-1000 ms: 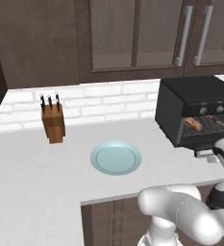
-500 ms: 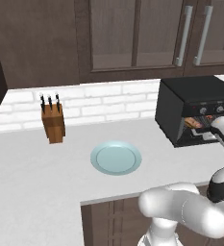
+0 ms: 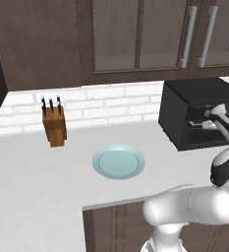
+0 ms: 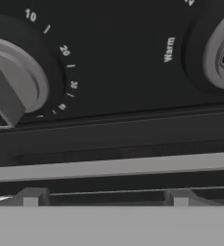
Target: Pick up the kebab skewer and baguette bread, and place them inside the toaster oven. Close the toaster oven door and start by setting the timer.
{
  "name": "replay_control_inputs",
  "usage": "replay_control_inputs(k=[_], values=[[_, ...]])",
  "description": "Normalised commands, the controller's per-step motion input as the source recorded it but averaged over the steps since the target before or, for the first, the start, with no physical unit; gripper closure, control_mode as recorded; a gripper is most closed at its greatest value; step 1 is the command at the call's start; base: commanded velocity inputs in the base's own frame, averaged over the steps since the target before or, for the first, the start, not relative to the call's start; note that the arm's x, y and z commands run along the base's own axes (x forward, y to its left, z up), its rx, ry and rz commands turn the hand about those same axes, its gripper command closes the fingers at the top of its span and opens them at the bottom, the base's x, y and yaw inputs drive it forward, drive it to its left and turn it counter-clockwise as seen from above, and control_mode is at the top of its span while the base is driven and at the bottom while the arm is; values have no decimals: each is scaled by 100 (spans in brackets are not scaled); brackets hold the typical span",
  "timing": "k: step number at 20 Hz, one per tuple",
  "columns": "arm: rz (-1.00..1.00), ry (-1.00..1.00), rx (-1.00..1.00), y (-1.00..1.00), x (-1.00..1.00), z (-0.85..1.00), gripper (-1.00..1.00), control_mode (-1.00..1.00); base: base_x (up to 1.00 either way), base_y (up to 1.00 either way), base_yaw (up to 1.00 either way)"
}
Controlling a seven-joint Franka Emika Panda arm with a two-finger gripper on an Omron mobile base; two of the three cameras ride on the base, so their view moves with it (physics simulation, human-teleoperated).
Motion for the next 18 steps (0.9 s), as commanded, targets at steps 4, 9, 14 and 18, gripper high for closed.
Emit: replay_control_inputs(k=[4, 9, 14, 18], values=[[0, 0, 1, 0, 23, 4, -100, -100, 0, 0, 0], [0, 0, 0, 0, 17, 0, -100, -100, 0, 0, 0], [0, 0, 0, 0, -35, 12, -100, -100, 0, 0, 0], [2, 0, 0, 11, -58, 23, -100, -100, 0, 0, 0]])
